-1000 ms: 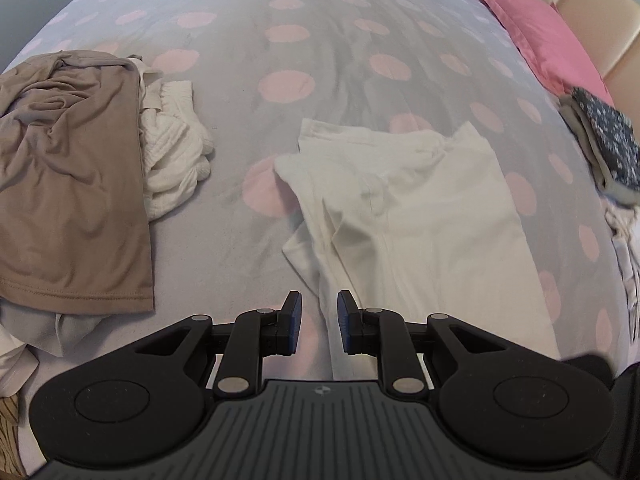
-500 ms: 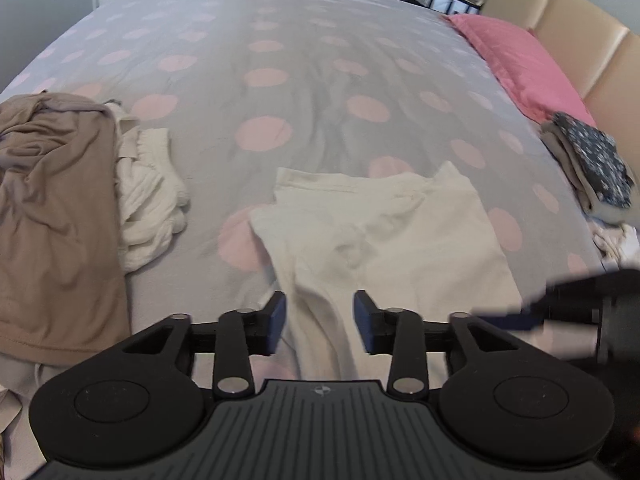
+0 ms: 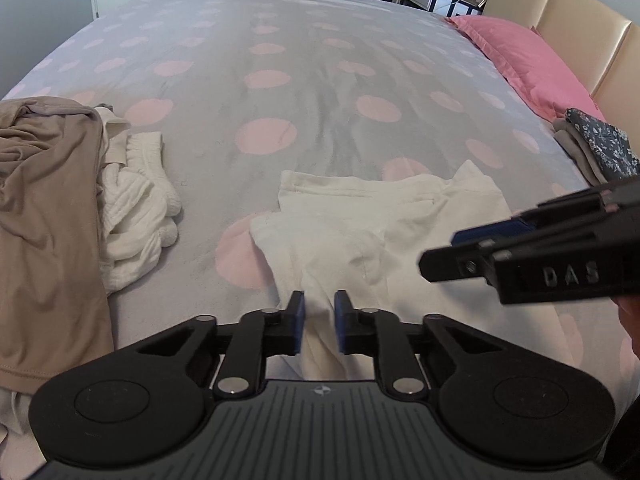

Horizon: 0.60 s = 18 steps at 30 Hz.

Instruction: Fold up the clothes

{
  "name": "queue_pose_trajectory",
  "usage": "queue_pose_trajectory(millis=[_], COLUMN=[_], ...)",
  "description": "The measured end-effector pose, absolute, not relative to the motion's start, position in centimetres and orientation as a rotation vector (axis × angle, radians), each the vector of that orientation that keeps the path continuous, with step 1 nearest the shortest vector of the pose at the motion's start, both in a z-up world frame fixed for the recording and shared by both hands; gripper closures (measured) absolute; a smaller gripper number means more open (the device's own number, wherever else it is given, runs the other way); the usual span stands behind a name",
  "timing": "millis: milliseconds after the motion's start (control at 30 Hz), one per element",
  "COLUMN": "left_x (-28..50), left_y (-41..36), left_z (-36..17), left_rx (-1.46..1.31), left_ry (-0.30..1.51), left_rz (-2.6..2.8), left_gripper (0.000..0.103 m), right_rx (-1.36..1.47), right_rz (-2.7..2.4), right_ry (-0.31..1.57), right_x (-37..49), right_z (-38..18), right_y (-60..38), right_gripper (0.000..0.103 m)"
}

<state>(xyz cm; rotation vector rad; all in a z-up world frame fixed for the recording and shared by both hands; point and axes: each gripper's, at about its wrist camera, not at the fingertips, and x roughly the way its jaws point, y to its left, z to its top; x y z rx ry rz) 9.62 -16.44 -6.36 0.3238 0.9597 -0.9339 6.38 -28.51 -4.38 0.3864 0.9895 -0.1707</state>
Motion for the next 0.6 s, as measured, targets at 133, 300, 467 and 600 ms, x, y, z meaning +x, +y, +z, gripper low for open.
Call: queue_pose_trajectory(millis=[133, 300, 467, 600], left_x=[8.9, 8.4, 9.3, 9.4], left_y=[-17.0, -17.3, -16.8, -16.3], left_z=[-6.0, -5.6, -6.4, -6.8], left_rx=[0.317, 0.356, 0.372, 0.351], left_ry=[0.934, 0.878, 0.932, 0.975], left_rz=[-0.994, -0.907, -0.832, -0.85], left_gripper=[0.099, 0.098, 0.071, 0.071], right_rx=[0.547, 0.632, 0.684, 0.691], right_rz=[-0.147, -0.141, -0.092, -0.084], right_ry=[1.0, 1.015, 1.038, 1.043], right_x=[7.7, 9.1, 10.1, 10.8], right_z=[-4.9, -5.6, -6.5, -6.7], right_y=[-30.1, -30.5, -30.1, -29.7], right_gripper=[0.063, 0.063, 0.062, 0.063])
